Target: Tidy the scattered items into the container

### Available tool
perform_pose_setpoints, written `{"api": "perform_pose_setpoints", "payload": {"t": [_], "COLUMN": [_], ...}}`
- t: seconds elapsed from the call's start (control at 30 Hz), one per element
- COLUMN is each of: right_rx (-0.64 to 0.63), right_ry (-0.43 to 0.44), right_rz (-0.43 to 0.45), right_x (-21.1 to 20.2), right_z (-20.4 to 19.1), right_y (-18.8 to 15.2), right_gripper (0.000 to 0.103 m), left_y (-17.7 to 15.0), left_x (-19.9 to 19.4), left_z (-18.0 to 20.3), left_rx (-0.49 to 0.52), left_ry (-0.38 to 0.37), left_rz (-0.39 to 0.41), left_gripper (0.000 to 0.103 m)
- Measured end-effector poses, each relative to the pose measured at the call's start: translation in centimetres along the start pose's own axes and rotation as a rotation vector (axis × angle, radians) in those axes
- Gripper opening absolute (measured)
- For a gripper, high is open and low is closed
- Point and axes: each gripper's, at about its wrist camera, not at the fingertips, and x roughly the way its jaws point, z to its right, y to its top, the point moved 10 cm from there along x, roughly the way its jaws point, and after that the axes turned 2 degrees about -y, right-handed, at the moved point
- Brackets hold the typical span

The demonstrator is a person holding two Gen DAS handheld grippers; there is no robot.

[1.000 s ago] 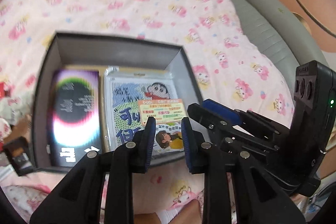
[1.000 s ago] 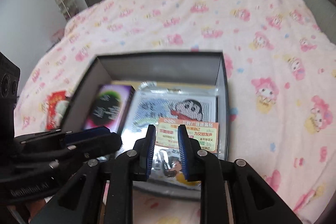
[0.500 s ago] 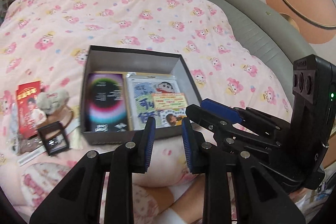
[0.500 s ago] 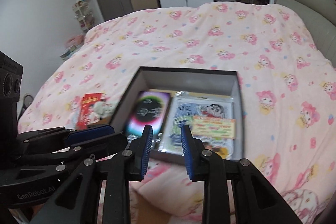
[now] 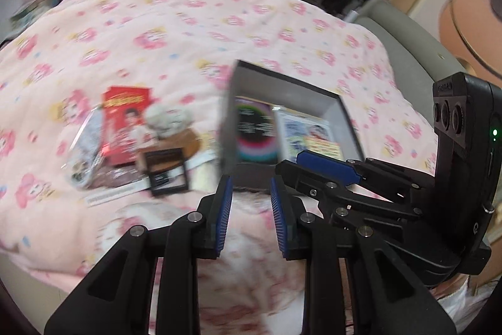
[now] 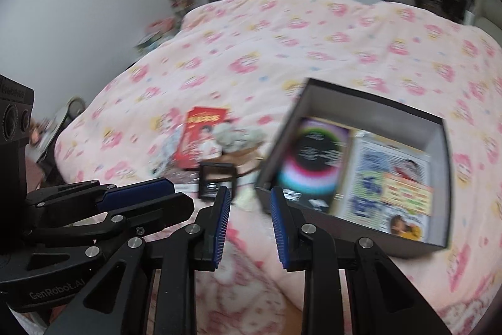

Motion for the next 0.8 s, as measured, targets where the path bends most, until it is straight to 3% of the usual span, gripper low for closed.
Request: {"api": "perform_pose_setpoints", "payload": {"t": [0.13,0.33,0.47,0.63,0.8], "right_rx": [-0.032,-0.041,-0.004,-0.017,0.023], "right_ry": [0.082,0.133,0.151,0.093,0.118], "right_rz": [-0.061,-0.145,-0.175,-0.214,-0.290], "right_x": [3.3,8.5,11.5,15.9,20.6], "right_z": [-3.5,-6.2,-6.2,-4.8,-4.1], "right_y": [0.0,-0.2,0.8,2.8,3.4], "right_gripper": [0.024,0.024,0.024,0.024,0.024], "left_y": [-0.5,-0.7,-0.1,1.2,2.2], "left_x": [-0.1,1.3,2.9,5.5,9.0], "left_z": [-4.6,-9.5,-13.1,-17.6,-21.2], "left_rx": [-0.076,-0.173,-0.221,-0.274,-0.310], "left_ry": [0.031,0.026,0.047,0.065,0.086], "left_rz": [0.006,-0.012,-0.015,-0.029,-0.062], "left_gripper": [0.024,0.027,0.030,0.030,0.032]}}
